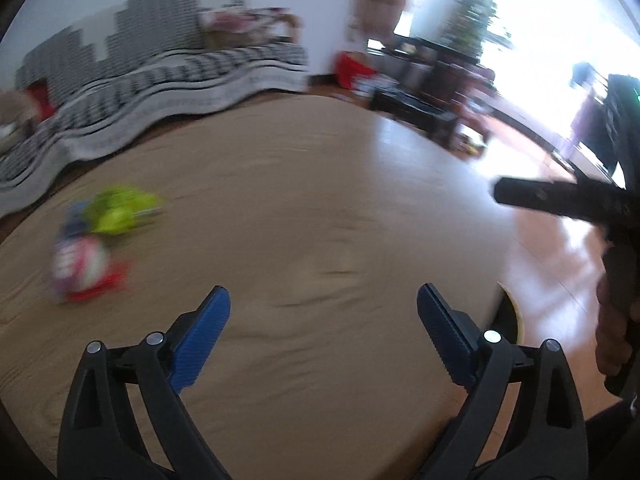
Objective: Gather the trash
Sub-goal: 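Move both tools back over the table toward the doll and popcorn bag, then grasp the purple-and-red mushroom doll with the left tool while the right tool grasps the yellow popcorn bag, then carry the doll and popcorn bag over the black bin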
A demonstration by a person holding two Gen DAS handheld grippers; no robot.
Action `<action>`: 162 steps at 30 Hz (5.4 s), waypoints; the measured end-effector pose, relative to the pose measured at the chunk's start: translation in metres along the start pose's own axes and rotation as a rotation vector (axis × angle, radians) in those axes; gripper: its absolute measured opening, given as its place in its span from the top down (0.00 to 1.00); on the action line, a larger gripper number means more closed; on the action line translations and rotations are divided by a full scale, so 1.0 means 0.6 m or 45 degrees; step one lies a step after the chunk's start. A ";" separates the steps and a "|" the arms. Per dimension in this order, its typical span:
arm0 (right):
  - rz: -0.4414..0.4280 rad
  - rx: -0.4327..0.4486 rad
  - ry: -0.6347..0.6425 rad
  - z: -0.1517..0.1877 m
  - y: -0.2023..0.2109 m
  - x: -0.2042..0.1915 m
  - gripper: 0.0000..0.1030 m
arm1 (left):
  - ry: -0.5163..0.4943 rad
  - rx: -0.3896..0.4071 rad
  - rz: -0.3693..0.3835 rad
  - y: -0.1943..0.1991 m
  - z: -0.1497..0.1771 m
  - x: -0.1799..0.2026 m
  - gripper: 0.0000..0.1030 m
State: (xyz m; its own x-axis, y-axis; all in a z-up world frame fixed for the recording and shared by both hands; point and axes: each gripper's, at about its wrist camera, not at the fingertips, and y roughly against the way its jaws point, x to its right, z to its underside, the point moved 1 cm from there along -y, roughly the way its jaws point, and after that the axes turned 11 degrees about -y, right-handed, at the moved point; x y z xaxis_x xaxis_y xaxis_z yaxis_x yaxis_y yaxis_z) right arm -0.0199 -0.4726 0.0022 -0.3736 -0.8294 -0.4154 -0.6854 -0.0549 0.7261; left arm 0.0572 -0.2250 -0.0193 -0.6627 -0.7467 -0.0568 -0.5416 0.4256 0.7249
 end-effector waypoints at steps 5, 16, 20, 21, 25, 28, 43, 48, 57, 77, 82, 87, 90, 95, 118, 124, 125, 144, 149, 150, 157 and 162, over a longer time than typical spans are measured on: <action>-0.076 -0.073 0.106 0.016 -0.068 -0.120 0.19 | 0.125 -0.010 -0.210 0.032 0.041 -0.141 0.09; -0.204 -0.207 0.256 0.041 -0.214 -0.308 0.19 | 0.204 -0.073 -0.313 -0.015 0.070 -0.290 0.09; -0.231 -0.221 0.267 0.028 -0.259 -0.343 0.15 | 0.172 -0.090 -0.290 -0.055 0.052 -0.300 0.09; -0.234 -0.228 0.276 0.023 -0.272 -0.351 0.15 | 0.164 -0.091 -0.282 -0.064 0.048 -0.301 0.09; -0.247 -0.248 0.289 0.008 -0.316 -0.375 0.15 | 0.157 -0.107 -0.277 -0.088 0.043 -0.306 0.09; -0.275 -0.272 0.300 0.006 -0.344 -0.395 0.14 | 0.172 -0.095 -0.249 -0.095 0.043 -0.310 0.20; -0.255 -0.297 0.418 0.025 -0.425 -0.479 0.11 | 0.161 -0.048 -0.168 -0.006 0.071 -0.314 0.44; -0.192 -0.275 0.476 0.041 -0.436 -0.497 0.22 | 0.177 -0.058 -0.179 0.017 0.094 -0.325 0.44; -0.185 -0.312 0.514 0.064 -0.429 -0.496 0.90 | 0.223 -0.049 -0.213 0.051 0.110 -0.354 0.44; -0.179 -0.324 0.130 -0.035 -0.487 -0.560 0.12 | 0.319 -0.008 -0.247 0.097 0.123 -0.394 0.44; -0.034 -0.342 0.227 -0.030 -0.521 -0.610 0.34 | 0.339 -0.006 -0.245 0.096 0.123 -0.403 0.44; 0.008 -0.331 0.270 -0.006 -0.517 -0.605 0.39 | 0.363 -0.001 -0.254 0.101 0.120 -0.412 0.44; 0.003 -0.309 0.302 0.006 -0.481 -0.583 0.40 | 0.378 0.006 -0.261 0.107 0.117 -0.411 0.44; -0.004 -0.265 0.337 0.026 -0.396 -0.529 0.40 | 0.339 0.003 -0.295 0.106 0.104 -0.391 0.44; 0.124 -0.017 0.114 0.049 -0.022 -0.048 0.40 | -0.045 -0.050 0.013 0.000 -0.003 -0.013 0.44; 0.184 0.030 0.012 0.042 0.040 0.076 0.40 | -0.134 -0.017 0.157 -0.029 -0.027 0.106 0.44; 0.192 0.039 -0.009 0.042 0.050 0.097 0.40 | -0.150 -0.011 0.191 -0.034 -0.031 0.130 0.44; 0.277 0.066 -0.311 0.070 0.145 0.358 0.40 | -0.366 -0.056 0.512 -0.121 -0.033 0.413 0.44; 0.276 0.064 -0.313 0.069 0.146 0.361 0.40 | -0.372 -0.073 0.519 -0.135 -0.033 0.421 0.44; 0.277 0.062 -0.312 0.069 0.146 0.361 0.40 | -0.371 -0.074 0.521 -0.136 -0.035 0.420 0.44; 0.284 0.053 -0.304 0.066 0.137 0.348 0.40 | -0.373 -0.075 0.520 -0.138 -0.036 0.423 0.44; 0.286 0.048 -0.301 0.067 0.135 0.348 0.40 | -0.371 -0.074 0.518 -0.138 -0.036 0.422 0.44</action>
State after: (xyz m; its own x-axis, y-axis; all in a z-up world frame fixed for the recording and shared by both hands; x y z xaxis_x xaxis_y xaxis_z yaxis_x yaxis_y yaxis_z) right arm -0.1783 -0.6278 -0.0478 -0.6499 -0.6660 -0.3660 -0.5902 0.1389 0.7952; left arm -0.0547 -0.4601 -0.0789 -0.9355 -0.3490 0.0547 -0.1854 0.6169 0.7649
